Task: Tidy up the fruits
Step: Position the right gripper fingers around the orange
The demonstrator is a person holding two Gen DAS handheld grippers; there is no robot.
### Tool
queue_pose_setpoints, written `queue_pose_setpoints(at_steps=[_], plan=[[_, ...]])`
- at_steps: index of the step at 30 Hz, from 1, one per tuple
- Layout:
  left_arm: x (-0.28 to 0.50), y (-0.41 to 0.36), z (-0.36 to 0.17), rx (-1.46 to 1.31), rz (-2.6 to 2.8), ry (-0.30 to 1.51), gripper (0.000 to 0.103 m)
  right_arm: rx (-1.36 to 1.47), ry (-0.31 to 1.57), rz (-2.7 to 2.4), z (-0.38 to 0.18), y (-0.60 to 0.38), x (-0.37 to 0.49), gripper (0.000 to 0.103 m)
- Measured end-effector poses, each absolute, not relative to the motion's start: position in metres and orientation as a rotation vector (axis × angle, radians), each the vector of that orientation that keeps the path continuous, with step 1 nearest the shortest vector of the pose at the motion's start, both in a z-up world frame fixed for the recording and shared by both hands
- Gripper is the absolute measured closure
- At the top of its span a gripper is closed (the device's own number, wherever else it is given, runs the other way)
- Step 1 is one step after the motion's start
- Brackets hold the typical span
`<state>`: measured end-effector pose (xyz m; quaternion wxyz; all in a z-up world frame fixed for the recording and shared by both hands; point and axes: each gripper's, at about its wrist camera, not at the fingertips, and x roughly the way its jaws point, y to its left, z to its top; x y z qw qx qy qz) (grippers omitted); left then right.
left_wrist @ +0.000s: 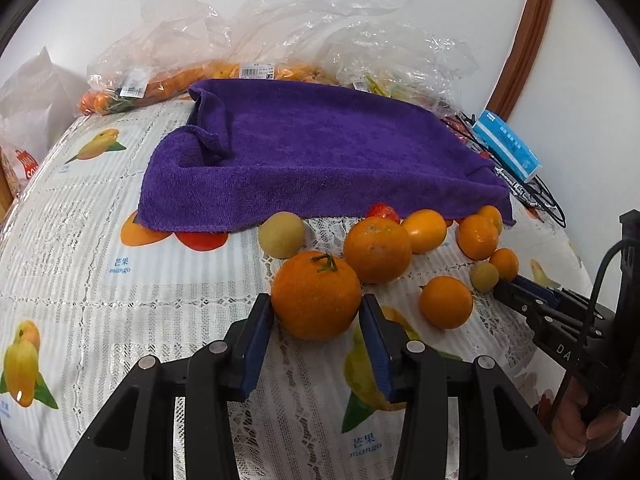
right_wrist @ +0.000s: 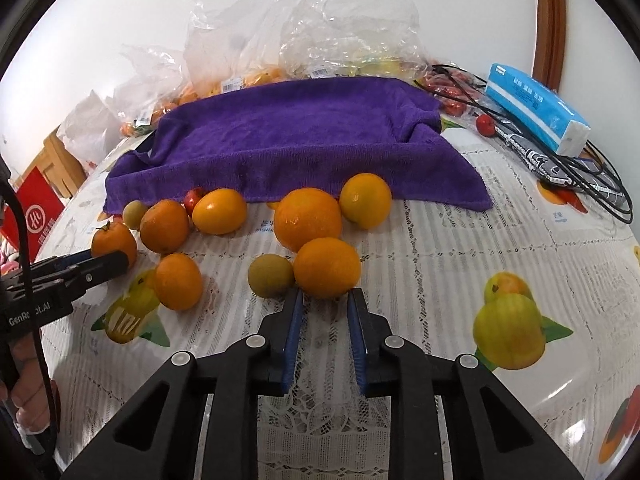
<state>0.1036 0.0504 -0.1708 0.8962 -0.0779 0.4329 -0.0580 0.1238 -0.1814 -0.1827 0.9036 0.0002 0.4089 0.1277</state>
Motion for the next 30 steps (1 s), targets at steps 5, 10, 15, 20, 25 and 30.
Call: queue_pose_setpoints(at_steps=[5, 10, 15, 20, 25, 30], plan=[[0.1043, 0.0523, -0.1715, -0.169, -0.118, 0.894, 0.061, 0.005, 0.844, 0.254, -0.1832, -0.1802, 0.1268, 0.075], [0.1029, 0.0549, -0.1704, -0.191, -0.132, 0.889, 0.061, 0.004, 0.839, 0.264, -0.1828, -0.1791, 0.1267, 0.079], [0.1017, 0.0543, -0.1689, -0.196, -0.141, 0.883, 0.061, 0.002, 0.835, 0.284, -0.1821, -0.1779, 0.1238, 0.086], [0.1028, 0.0524, -0.1699, -0.185, -0.137, 0.894, 0.060, -0.004, 0.846, 0.282, -0.1836, -0.1766, 0.1256, 0.080], [0.1050, 0.0510, -0.1719, -0.172, -0.125, 0.902, 0.060, -0.009, 0.843, 0.269, -0.1833, -0.1732, 0.1309, 0.061], [0.1058, 0.0527, -0.1714, -0.181, -0.127, 0.894, 0.060, -0.003, 0.840, 0.274, -0.1831, -0.1731, 0.1329, 0.079]])
